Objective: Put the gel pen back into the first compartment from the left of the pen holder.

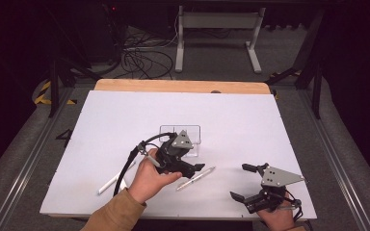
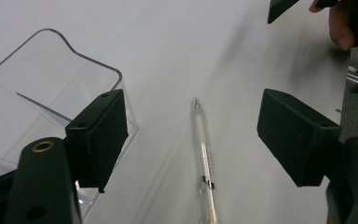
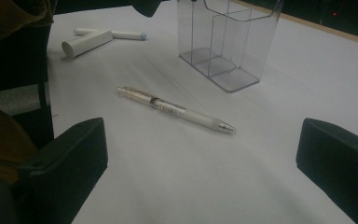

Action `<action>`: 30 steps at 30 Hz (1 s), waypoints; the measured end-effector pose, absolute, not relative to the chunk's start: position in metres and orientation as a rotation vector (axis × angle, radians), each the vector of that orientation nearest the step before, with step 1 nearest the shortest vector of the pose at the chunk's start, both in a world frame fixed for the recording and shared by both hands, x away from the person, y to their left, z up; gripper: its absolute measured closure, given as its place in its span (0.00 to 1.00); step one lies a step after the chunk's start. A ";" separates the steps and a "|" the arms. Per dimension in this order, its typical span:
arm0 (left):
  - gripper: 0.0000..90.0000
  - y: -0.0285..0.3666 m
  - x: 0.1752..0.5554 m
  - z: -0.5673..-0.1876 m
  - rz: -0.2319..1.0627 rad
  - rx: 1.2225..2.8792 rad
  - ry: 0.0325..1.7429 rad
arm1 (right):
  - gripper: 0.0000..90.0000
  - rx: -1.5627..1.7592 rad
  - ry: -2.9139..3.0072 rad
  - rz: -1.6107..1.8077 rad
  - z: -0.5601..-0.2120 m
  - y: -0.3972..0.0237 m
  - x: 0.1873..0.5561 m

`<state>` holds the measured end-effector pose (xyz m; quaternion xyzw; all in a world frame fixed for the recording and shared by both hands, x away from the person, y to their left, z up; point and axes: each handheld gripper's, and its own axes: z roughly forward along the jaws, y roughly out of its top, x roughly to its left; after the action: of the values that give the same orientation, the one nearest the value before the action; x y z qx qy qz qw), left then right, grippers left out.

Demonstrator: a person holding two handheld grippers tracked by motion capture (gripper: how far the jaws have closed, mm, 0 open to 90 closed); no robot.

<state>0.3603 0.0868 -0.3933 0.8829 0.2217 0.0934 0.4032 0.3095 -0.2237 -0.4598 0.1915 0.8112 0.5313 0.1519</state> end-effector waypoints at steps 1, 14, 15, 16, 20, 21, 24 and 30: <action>0.30 0.086 0.360 -0.394 0.227 2.226 0.571 | 0.03 0.550 2.329 1.525 -0.460 -0.224 0.309; 0.40 0.063 0.359 -0.409 0.200 2.321 0.617 | 0.03 0.547 2.328 1.527 -0.459 -0.224 0.309; 0.40 0.061 0.359 -0.411 0.208 2.334 0.623 | 0.03 0.547 2.329 1.527 -0.459 -0.224 0.309; 0.40 0.059 0.359 -0.413 0.222 2.342 0.630 | 0.03 0.547 2.329 1.527 -0.460 -0.224 0.309; 0.43 0.054 0.360 -0.420 0.233 2.378 0.649 | 0.03 0.546 2.328 1.526 -0.459 -0.224 0.309; 0.45 0.053 0.360 -0.422 0.230 2.385 0.655 | 0.03 0.547 2.327 1.527 -0.459 -0.224 0.309; 0.46 0.051 0.360 -0.425 0.227 2.402 0.665 | 0.03 0.546 2.329 1.526 -0.460 -0.224 0.309; 0.48 0.046 0.360 -0.433 0.229 2.433 0.683 | 0.03 0.545 2.330 1.524 -0.459 -0.224 0.309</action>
<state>0.3603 0.0463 -0.4328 0.9154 0.2571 0.0862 0.2976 0.3091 -0.2243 -0.4595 0.1898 0.8117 0.5311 0.1516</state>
